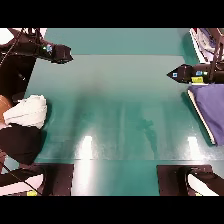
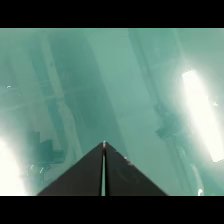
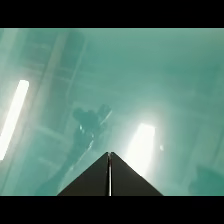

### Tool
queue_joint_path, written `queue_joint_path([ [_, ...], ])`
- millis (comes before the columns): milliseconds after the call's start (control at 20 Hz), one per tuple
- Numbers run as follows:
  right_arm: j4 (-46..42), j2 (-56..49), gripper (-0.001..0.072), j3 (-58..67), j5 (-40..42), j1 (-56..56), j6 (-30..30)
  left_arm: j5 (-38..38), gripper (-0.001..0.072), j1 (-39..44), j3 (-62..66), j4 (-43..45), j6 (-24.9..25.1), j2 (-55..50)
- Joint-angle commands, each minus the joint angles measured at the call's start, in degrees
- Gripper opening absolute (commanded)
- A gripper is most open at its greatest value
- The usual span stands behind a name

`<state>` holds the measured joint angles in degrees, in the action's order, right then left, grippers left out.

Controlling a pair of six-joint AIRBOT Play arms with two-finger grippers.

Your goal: Fold the shirts.

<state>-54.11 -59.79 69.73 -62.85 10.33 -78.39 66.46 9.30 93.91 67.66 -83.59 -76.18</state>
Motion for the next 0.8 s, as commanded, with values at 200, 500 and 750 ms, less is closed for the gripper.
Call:
queue_joint_path([
  [200,0.0,1.1,0.0015,0.1,1.7,0.2,0.0,0.0,0.0031,0.0,0.0,0.0,0.0,0.0],
  [500,0.0,1.1,0.0015,0.1,1.7,0.2,0.0,0.0,0.0031,0.0,0.0,0.0,0.0,0.0],
  [750,0.1,1.1,0.0015,0.1,1.7,0.2,0.0,2.6,0.0031,-2.4,0.4,7.4,-0.1,1.1],
])
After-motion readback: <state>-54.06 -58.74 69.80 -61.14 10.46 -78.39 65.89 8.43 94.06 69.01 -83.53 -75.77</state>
